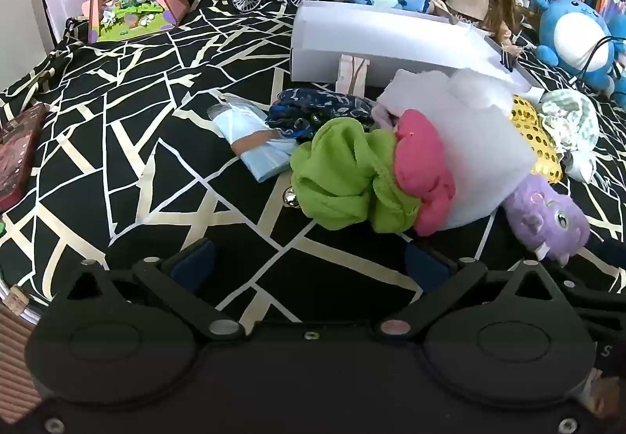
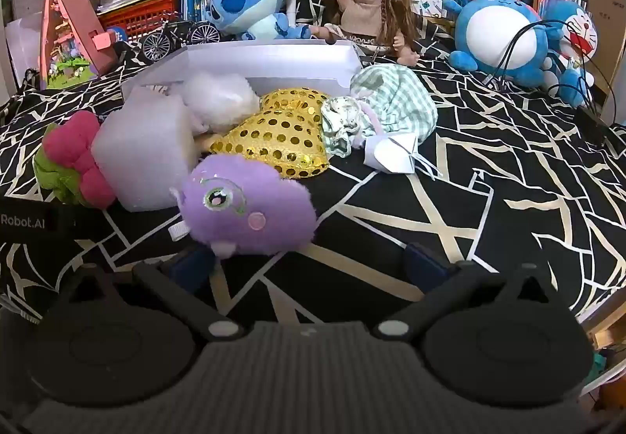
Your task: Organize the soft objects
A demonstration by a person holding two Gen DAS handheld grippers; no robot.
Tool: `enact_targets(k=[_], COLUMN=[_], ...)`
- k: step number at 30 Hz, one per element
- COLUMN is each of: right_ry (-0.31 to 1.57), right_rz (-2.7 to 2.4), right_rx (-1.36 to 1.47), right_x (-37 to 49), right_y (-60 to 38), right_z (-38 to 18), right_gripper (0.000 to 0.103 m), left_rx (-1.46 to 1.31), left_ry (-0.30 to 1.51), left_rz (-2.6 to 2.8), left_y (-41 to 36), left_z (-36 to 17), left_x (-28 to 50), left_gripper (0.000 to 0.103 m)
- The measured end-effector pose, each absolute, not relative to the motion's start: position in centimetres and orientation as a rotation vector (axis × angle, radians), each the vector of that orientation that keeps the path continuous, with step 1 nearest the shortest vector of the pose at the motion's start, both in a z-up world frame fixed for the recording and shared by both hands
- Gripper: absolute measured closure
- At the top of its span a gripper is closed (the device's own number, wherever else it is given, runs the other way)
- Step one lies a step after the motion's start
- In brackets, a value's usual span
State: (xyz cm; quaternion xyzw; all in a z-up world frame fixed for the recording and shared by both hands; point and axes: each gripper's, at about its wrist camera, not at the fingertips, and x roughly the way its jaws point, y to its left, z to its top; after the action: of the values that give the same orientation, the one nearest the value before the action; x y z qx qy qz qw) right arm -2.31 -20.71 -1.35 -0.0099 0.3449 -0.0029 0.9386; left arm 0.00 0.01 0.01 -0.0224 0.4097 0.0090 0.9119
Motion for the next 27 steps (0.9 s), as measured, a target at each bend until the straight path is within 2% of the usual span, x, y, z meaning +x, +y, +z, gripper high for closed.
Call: enact_targets(k=[27], right_ry=[0.708], right_rz=[-0.005], right_rx=[-0.017], right_x=[-2.23], right_y=[-20.68], right_z=[-1.29], right_gripper=[0.0], left_rx=[-0.037], left_ry=[0.853], left_rz=[0.029], left_y=[0.34], left_z=[-0.26], left_x=[-0.04], left_gripper=[0.0])
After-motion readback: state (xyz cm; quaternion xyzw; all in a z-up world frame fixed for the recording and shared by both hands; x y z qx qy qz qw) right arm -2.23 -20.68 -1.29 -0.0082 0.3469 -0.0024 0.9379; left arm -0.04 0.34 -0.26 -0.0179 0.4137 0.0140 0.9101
